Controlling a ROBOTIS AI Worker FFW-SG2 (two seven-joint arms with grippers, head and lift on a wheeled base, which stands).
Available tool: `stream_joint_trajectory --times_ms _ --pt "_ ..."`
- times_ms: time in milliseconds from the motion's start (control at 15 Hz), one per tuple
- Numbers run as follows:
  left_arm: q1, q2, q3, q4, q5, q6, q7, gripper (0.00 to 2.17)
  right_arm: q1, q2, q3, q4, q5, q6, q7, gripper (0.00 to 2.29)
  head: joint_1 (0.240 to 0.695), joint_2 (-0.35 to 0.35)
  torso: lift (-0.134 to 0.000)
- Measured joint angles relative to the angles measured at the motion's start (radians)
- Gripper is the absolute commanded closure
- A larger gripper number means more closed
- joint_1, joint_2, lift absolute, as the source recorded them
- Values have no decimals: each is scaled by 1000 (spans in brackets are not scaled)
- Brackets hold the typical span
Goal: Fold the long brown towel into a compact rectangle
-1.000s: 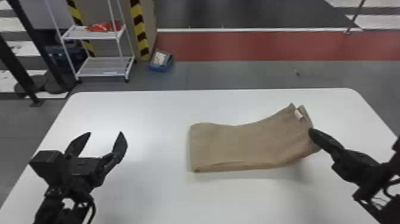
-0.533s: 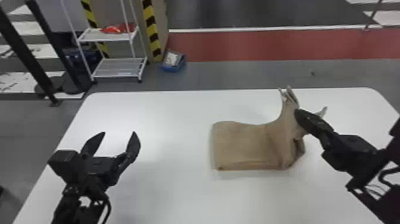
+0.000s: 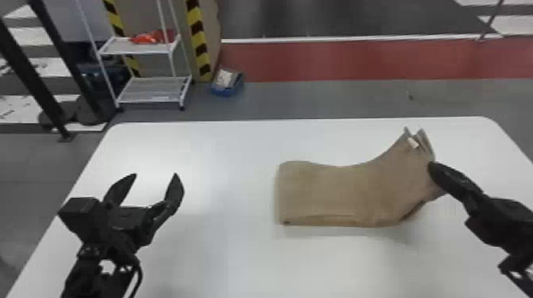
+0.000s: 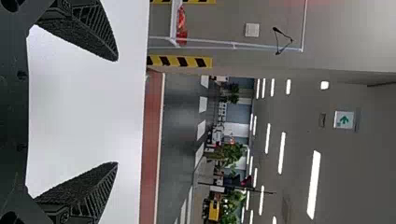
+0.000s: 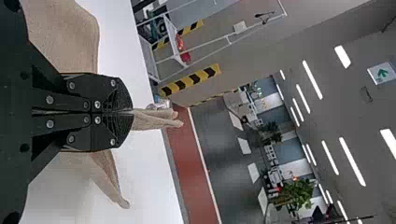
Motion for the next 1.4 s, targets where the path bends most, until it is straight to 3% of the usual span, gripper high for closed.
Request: stream_joint_trajectory --times_ms 67,133,200,467,733,1133,1267,1400 --pt "-1 0 -3 0 0 1 0 83 -3 0 -29 10 -1 16 19 535 695 24 -125" --pt "-1 0 -5 0 -1 2 0 83 -8 0 -64 26 -1 37 34 124 695 -5 -125" --pt "-1 0 -6 1 -2 3 0 83 -12 0 -99 43 -3 53 42 22 695 -21 -125" --pt "-7 0 -11 7 -3 5 0 83 -16 0 -192 66 -16 98 63 33 695 -69 -125" --pt "-7 0 -12 10 -4 6 0 83 -55 -3 -227 107 11 182 64 181 695 -97 -125" --pt "-7 4 -12 18 -2 5 -3 83 -192 -70 -191 253 132 367 72 289 695 -99 -125" --pt "-7 4 -12 19 -2 5 -3 83 -219 -76 -181 269 149 392 76 414 695 -96 -125" --pt "-8 5 -12 21 -2 5 -3 83 -236 -83 -172 271 162 426 79 694 695 -90 -125"
